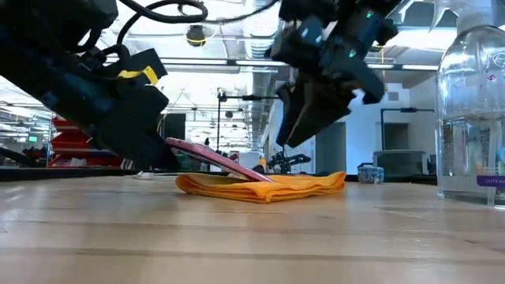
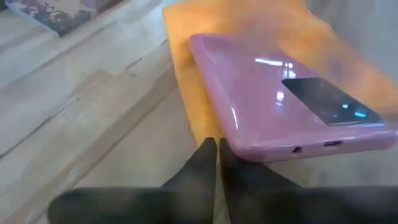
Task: Apply microfiber cloth
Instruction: Wipe the front of the pink cellphone using microfiber cloth
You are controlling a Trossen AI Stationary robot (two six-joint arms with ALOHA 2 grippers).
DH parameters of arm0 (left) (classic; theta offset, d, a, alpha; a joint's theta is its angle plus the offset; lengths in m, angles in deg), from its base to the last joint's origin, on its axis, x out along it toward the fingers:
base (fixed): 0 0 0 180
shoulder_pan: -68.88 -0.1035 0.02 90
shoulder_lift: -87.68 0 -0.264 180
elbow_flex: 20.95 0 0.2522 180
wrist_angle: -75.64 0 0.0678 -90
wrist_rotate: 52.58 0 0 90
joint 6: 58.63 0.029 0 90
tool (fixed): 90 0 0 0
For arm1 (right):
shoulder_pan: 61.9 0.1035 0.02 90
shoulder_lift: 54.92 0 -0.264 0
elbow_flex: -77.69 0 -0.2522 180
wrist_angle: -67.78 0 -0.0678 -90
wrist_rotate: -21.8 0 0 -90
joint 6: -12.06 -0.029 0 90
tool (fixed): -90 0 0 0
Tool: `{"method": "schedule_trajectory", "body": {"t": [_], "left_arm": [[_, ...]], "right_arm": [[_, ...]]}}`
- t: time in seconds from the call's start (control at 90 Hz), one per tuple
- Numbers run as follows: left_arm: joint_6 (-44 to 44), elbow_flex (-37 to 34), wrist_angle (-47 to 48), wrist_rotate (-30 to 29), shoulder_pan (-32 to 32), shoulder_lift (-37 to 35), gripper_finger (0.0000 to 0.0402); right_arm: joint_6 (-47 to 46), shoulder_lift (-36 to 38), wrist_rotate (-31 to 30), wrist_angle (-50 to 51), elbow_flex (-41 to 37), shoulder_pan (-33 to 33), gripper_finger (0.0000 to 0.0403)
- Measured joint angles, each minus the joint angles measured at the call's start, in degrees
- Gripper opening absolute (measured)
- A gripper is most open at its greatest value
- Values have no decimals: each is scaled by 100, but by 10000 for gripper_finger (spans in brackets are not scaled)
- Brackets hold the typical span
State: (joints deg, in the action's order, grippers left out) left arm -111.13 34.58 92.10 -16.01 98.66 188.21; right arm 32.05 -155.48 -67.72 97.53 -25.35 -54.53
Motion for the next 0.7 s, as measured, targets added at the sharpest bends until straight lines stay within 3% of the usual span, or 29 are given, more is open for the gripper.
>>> {"method": "schedule_trajectory", "body": {"t": [0.211,0.4,0.511,0.7], "left_arm": [[217,1,-311,-2,-62,-2,0],[346,3,-501,0,-92,-7,0],[371,5,-632,0,-92,-7,0],[368,8,-810,4,-132,-9,0]], "right_arm": [[441,-4,-161,-793,0,469,209],[750,-4,-1451,-1079,0,736,269],[702,-5,-2007,-1183,0,801,277],[632,-613,-2223,-1552,-2,855,278]]}}
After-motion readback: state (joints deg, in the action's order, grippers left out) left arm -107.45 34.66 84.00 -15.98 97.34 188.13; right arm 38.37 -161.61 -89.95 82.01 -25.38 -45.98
